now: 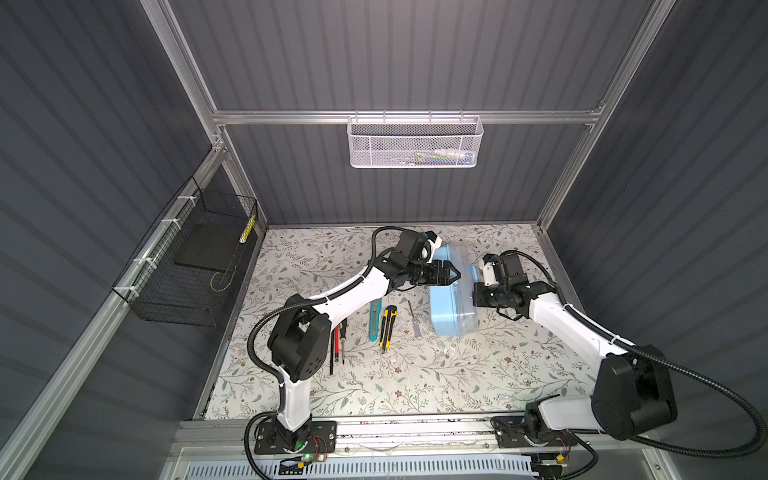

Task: Pack the tool kit
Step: 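Lower the tilted blue box back flat with both grippers holding it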

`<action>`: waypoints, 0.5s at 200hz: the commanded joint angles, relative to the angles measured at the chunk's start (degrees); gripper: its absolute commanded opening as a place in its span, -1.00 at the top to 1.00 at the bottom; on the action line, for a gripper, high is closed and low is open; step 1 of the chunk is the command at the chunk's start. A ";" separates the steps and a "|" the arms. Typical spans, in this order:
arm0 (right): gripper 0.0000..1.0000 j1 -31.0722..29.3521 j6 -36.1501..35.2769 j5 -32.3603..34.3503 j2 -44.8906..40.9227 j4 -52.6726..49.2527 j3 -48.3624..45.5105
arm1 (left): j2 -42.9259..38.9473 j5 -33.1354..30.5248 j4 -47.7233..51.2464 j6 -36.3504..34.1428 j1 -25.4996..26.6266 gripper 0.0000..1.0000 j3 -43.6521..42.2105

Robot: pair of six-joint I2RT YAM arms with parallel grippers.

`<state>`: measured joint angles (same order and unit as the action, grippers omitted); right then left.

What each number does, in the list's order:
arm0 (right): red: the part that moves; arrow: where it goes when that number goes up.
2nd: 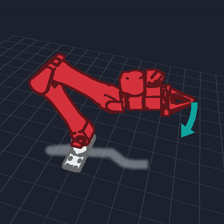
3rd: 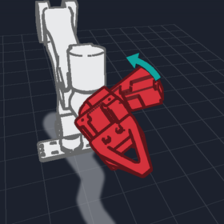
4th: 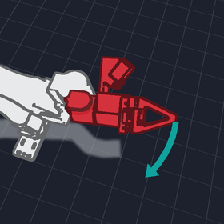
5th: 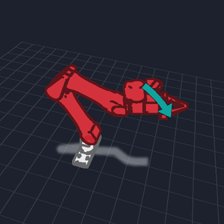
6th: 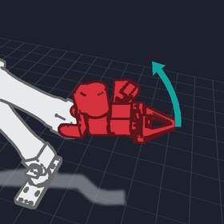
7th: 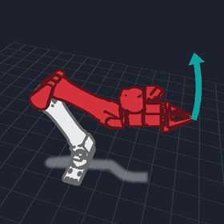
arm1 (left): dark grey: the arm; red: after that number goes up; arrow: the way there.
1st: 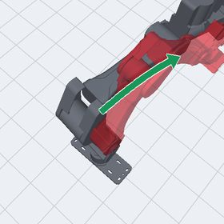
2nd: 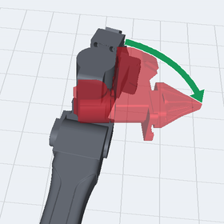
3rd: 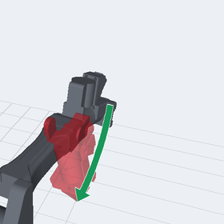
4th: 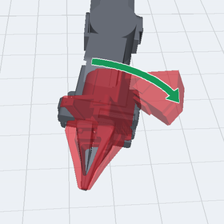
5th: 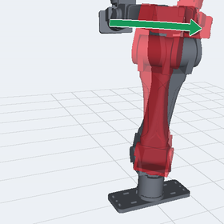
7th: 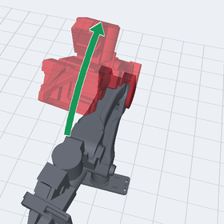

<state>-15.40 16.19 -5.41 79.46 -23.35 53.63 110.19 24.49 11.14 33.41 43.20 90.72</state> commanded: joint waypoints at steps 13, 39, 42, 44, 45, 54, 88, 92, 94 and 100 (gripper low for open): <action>1.00 -0.92 -4.91 5.33 3.02 -0.38 -0.54 | 2.68 5.89 -4.27 3.02 1.30 -0.59 -0.08; 1.00 -1.86 -5.02 5.38 4.48 -0.24 -0.21 | 2.66 9.73 -13.63 6.23 1.79 -0.59 -1.74; 1.00 -1.99 -5.09 5.53 4.61 -0.28 -0.13 | 2.78 10.11 -14.18 6.57 1.78 -0.59 -1.58; 1.00 -2.17 -5.18 5.83 4.79 -0.35 -0.04 | 2.91 10.68 -14.56 6.75 1.77 -0.59 -1.46; 1.00 -2.17 -5.18 5.83 4.79 -0.35 -0.04 | 2.96 10.76 -14.74 6.84 1.79 -0.59 -1.40; 1.00 -2.84 -5.46 6.83 5.32 -0.67 0.29 | 3.10 11.78 -17.16 7.81 1.91 -0.59 -1.16; 1.00 -3.69 -5.85 8.76 6.01 -0.81 0.43 | 3.29 14.17 -24.16 11.59 2.03 -0.59 -0.63; 1.00 -3.82 -5.96 9.12 6.11 -0.89 0.43 | 3.25 14.53 -24.89 11.94 2.04 -0.59 -0.59; 1.00 -3.84 -5.98 9.28 6.18 -1.01 0.49 | 3.20 14.66 -25.19 12.16 1.99 -0.59 -0.58; 1.00 -3.86 -6.12 9.85 6.36 -1.28 0.59 | 3.21 14.99 -26.21 12.91 1.99 -0.59 -0.56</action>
<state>-16.71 17.17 -0.75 82.19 -22.26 55.99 113.06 29.87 -3.92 42.48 42.59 89.45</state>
